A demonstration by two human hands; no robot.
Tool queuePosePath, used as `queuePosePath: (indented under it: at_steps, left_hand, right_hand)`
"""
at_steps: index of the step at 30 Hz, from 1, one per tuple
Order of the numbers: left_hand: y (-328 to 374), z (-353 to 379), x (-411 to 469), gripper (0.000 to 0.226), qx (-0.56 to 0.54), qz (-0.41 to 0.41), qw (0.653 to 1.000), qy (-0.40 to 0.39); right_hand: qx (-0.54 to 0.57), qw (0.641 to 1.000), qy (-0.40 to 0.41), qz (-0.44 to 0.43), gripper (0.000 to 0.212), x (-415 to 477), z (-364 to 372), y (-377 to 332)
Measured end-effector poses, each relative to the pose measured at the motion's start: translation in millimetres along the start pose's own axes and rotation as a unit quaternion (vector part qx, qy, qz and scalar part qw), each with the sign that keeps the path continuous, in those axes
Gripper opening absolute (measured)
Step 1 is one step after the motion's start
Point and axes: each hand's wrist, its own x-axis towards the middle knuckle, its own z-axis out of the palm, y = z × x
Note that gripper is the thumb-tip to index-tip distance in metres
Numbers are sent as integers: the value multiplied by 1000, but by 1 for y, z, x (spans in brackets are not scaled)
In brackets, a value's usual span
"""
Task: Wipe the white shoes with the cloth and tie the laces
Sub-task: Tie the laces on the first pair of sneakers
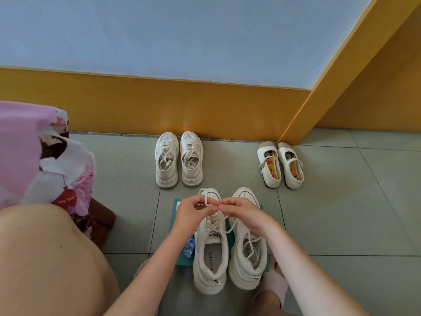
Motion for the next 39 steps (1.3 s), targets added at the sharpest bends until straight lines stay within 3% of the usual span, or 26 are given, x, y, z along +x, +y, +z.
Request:
queuePosePath:
  at_steps: [2, 5, 12, 14, 18, 22, 25, 31, 35, 39]
  left_hand:
    - [0, 2, -1, 14, -19, -10, 1000, -4]
    - [-1, 2, 0, 14, -22, -22, 1000, 1]
    - [-3, -1, -1, 15, -64, -48, 997, 19]
    - [-3, 0, -1, 15, -73, -51, 996, 8]
    - [-2, 3, -2, 12, -88, -46, 995, -18]
    - [-5, 0, -9, 11, -116, -54, 992, -17]
    - [-9, 1, -17, 13, -108, -65, 992, 17]
    - [-41, -5, -40, 13, -138, -146, 964, 173]
    - [-50, -2, -44, 20, -29, -168, 969, 177]
    - [-32, 1, -46, 34, 139, -66, 964, 215]
  right_hand:
    - [-31, 999, 28, 9, 13, -2, -5, -7]
    - [-167, 983, 83, 4, 27, 0, -21, -11]
    - [-408, 881, 234, -56, 37, -1, -61, -21]
    - [-418, 888, 178, -70, 25, -2, -56, -16]
    - [-249, 965, 20, -74, 25, -9, -16, -10]
    - [-156, 985, 3, -71, 11, -12, -1, -1]
    - [-170, 982, 47, -70, 5, -14, -10, 5]
    - [-366, 929, 45, 34, 17, -30, -51, 14]
    - [-350, 936, 30, 28, 13, -37, -46, 0]
    - [-402, 915, 44, 2, 36, -34, -23, -1]
